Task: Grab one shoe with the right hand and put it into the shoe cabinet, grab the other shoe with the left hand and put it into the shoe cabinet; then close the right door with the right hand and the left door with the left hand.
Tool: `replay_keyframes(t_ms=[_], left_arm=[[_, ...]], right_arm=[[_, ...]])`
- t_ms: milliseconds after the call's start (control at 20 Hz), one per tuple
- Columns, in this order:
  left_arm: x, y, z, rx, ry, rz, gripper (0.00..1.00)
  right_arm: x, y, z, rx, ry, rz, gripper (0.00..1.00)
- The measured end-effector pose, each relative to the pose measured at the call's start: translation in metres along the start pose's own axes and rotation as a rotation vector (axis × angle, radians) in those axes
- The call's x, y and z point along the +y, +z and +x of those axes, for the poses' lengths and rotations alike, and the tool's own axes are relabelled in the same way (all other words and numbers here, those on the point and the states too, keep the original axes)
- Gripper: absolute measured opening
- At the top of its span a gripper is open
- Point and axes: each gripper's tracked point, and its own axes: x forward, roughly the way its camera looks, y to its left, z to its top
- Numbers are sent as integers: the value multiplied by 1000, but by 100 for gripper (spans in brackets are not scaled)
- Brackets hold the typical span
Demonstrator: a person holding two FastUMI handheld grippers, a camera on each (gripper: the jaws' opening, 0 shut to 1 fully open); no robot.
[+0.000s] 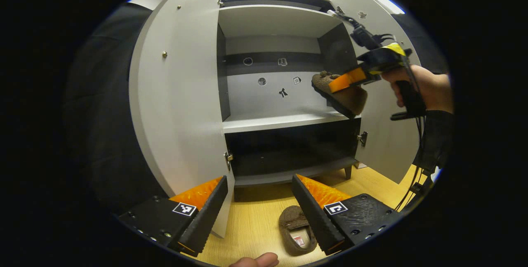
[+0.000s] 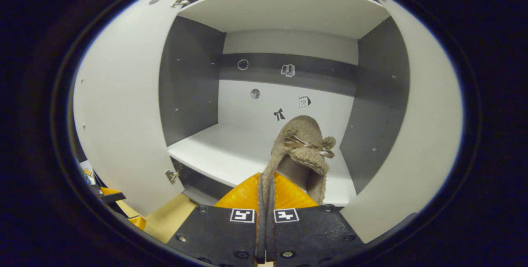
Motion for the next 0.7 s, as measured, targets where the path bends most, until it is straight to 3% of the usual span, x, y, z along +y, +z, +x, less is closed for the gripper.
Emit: replay_keyframes(t_ms=[300,450,600,700], left_arm=[[16,-10,-15,26,54,5,96],[20,-22,-23,65,63,-6,96],[25,-24,-28,70,76,-13,96],[24,-23,-28,69,76,-11,96]], right_arm=[[-3,9,89,86,2,-58,4],[0,4,102,108,5,-71,4],[-7,19,105,49,-52,-106,9],[-24,40,89,-33,-130,-143,60]])
